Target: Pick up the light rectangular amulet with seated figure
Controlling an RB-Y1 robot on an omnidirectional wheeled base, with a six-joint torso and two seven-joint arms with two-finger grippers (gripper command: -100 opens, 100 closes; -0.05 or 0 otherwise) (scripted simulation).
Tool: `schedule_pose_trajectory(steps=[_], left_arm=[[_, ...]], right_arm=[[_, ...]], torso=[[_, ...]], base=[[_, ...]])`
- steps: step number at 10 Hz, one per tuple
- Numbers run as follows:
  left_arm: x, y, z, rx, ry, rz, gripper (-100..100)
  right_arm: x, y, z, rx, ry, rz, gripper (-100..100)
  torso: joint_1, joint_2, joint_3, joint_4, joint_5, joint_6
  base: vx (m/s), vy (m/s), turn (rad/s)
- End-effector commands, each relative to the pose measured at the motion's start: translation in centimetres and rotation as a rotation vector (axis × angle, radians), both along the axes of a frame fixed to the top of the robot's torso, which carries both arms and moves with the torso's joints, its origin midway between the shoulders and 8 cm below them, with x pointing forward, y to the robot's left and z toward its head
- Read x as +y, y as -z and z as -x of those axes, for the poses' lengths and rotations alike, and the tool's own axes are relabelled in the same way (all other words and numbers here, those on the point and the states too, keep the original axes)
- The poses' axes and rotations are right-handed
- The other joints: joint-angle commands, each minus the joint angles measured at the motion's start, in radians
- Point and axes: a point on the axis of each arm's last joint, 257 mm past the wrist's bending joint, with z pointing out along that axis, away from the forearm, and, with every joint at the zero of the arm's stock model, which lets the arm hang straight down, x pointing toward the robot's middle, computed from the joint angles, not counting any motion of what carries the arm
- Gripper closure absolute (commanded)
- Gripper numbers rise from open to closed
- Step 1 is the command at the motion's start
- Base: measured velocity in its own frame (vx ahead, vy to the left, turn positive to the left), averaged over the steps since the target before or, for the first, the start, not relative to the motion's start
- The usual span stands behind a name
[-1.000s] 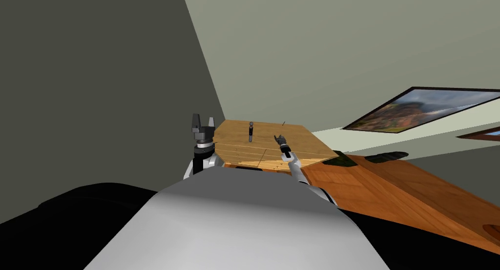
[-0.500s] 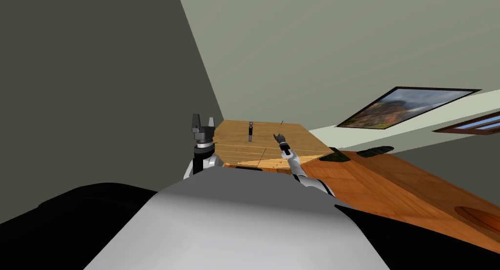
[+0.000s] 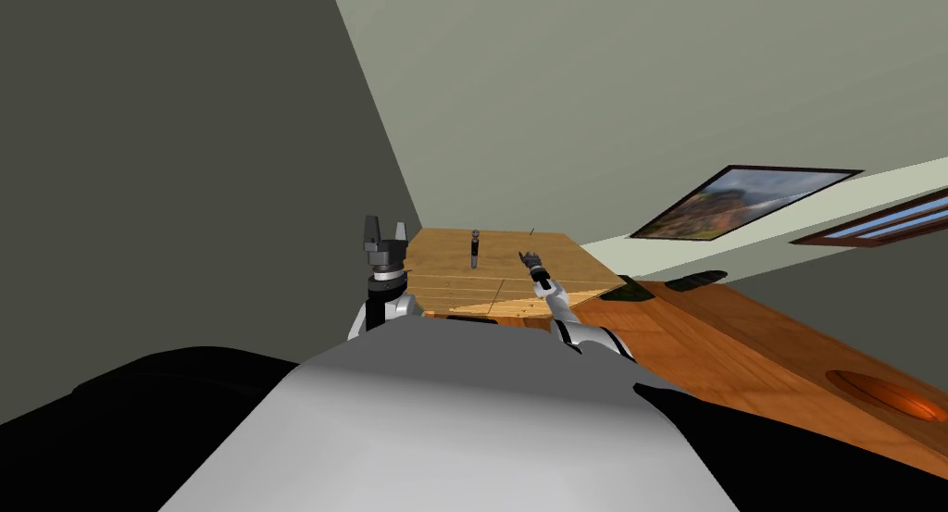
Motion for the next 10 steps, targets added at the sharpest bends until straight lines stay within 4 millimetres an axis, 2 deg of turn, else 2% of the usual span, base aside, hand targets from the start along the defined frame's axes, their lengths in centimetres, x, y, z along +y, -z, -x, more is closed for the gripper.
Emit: schedule_pose_trajectory(steps=[1,2,6,7,8,9,10], left_arm=[[0.0,0.0,0.0,0.0,0.0,0.0,0],[0.0,0.0,0.0,0.0,0.0,0.0,0],[0.0,0.0,0.0,0.0,0.0,0.0,0],[0.0,0.0,0.0,0.0,0.0,0.0,0],[0.0,0.0,0.0,0.0,0.0,0.0,0],[0.0,0.0,0.0,0.0,0.0,0.0,0],[0.0,0.0,0.0,0.0,0.0,0.0,0]], right_arm=[[0.0,0.0,0.0,0.0,0.0,0.0,-100],[0.0,-0.1,-0.1,-0.004,-0.003,0.003,100],[0.0,-0.2,-0.1,-0.004,-0.002,0.003,100],[0.0,-0.2,-0.1,-0.004,-0.002,0.003,0],[0.0,1.1,1.0,0.019,0.008,-0.004,100],[0.1,0.8,0.9,0.014,0.006,-0.004,100],[0.0,2.1,2.0,0.034,0.021,-0.014,100]], torso=[[0.0,0.0,0.0,0.0,0.0,0.0],[0.0,0.0,0.0,0.0,0.0,0.0],[-0.001,0.0,0.0,0.0,-0.001,-0.001],[-0.001,0.0,0.0,0.0,-0.001,-0.001],[-0.001,0.0,0.0,0.0,-0.001,-0.001],[-0.001,0.0,-0.001,-0.002,-0.002,-0.002],[-0.001,-0.001,-0.003,-0.004,-0.003,-0.003]], base=[[-0.005,0.015,-0.035],[0.0,0.0,0.0],[0.0,0.0,0.0],[0.0,0.0,0.0],[0.01,-0.017,0.103],[0.011,-0.027,0.066],[0.016,-0.046,0.122]])
